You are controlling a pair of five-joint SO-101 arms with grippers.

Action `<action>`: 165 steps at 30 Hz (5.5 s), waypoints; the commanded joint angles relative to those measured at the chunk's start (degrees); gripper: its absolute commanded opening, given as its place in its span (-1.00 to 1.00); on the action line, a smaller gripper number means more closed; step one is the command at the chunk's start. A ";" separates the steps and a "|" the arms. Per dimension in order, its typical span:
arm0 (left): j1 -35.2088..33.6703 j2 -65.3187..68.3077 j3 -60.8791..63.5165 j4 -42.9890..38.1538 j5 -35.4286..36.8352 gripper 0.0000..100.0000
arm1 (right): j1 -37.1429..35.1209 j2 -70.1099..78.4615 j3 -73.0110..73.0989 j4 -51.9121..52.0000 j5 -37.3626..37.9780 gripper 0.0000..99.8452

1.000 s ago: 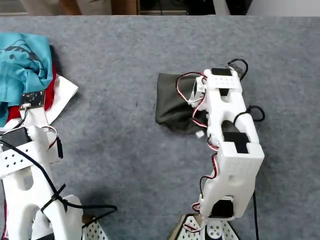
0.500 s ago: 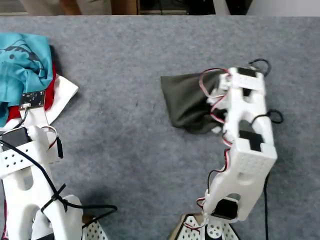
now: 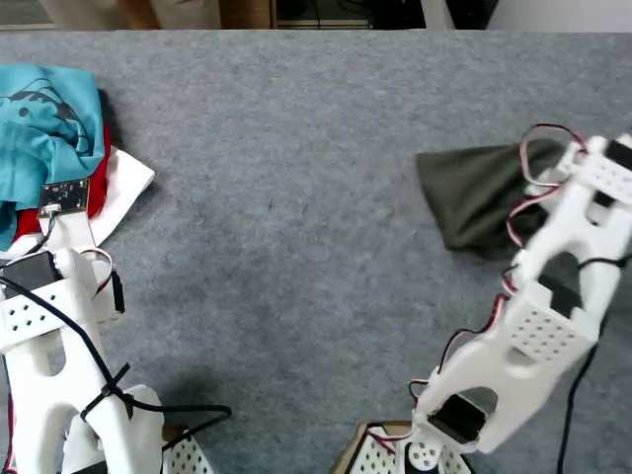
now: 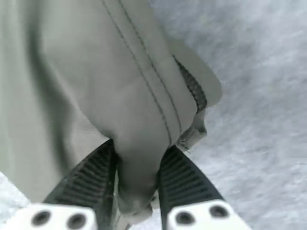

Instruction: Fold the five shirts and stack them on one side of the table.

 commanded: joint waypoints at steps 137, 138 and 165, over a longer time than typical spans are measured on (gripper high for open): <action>-13.89 48.40 -67.25 -10.46 21.54 -0.57 | -17.10 -16.66 -17.10 24.62 22.68 -0.99; -13.89 52.62 -71.56 -10.73 22.68 -0.57 | -17.27 -16.40 -17.01 24.53 22.68 -0.99; -0.09 93.32 -140.40 19.60 24.53 -0.96 | -16.04 -16.66 -16.75 24.70 22.42 -0.99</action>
